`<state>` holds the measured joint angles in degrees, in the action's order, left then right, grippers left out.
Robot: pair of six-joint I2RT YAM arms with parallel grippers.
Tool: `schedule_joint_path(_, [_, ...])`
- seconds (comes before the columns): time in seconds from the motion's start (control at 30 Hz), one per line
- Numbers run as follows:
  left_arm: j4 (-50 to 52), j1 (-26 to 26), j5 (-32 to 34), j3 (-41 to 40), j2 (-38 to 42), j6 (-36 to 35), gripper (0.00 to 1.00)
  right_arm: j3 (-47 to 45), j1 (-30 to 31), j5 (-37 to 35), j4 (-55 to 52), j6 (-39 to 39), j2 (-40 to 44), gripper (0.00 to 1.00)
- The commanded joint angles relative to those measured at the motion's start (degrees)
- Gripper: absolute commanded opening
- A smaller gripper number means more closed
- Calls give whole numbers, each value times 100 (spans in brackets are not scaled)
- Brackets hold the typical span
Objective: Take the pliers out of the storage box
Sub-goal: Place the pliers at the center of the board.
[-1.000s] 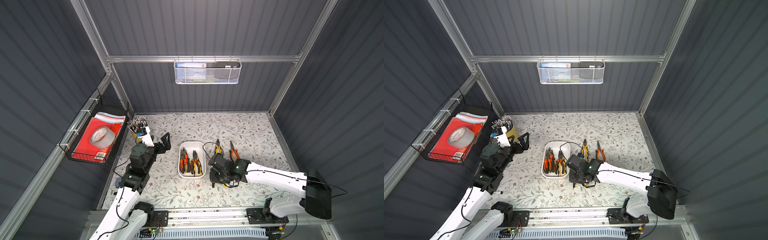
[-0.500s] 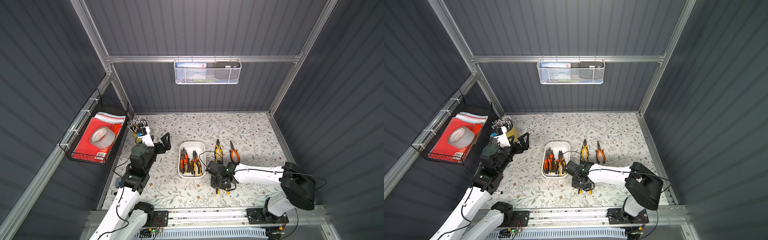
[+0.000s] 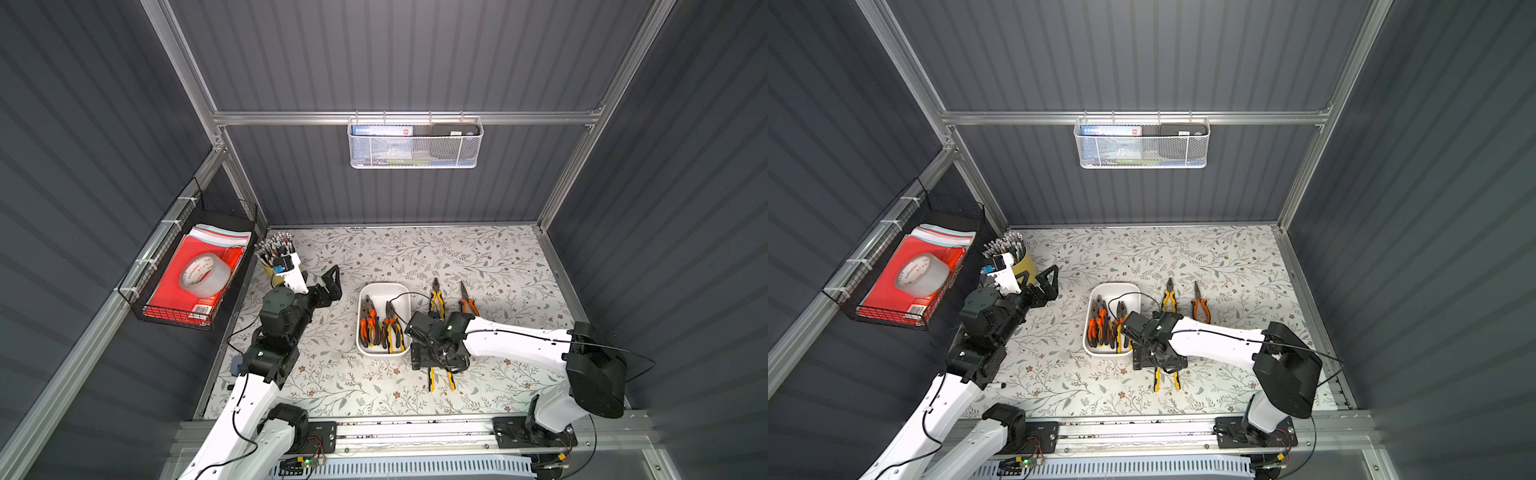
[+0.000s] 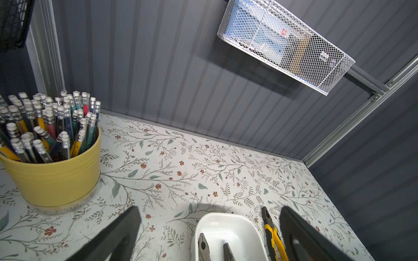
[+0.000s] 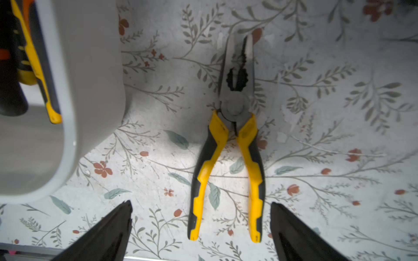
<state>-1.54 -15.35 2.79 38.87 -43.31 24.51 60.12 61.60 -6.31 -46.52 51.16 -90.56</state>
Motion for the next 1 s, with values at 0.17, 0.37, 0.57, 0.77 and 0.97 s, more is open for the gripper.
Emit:
schedule_joint_path(0.17, [-136,-3,-6,-42,4,12,99,-569,-17,183,159,-132,-16,99])
schedule_joint_path(0.37, [-134,-3,-15,-36,-11,10,99,-712,-43,364,457,-138,-368,95])
schedule_joint_path(0.57, [-130,-3,3,-43,-2,10,99,-760,-44,490,661,-63,-435,81])
schedule_joint_path(0.77, [-128,-3,-6,-46,-11,19,99,-817,-43,501,699,-9,-428,63])
schedule_joint_path(0.97, [-117,-9,-149,-81,-126,26,99,-636,-43,325,431,43,-283,72])
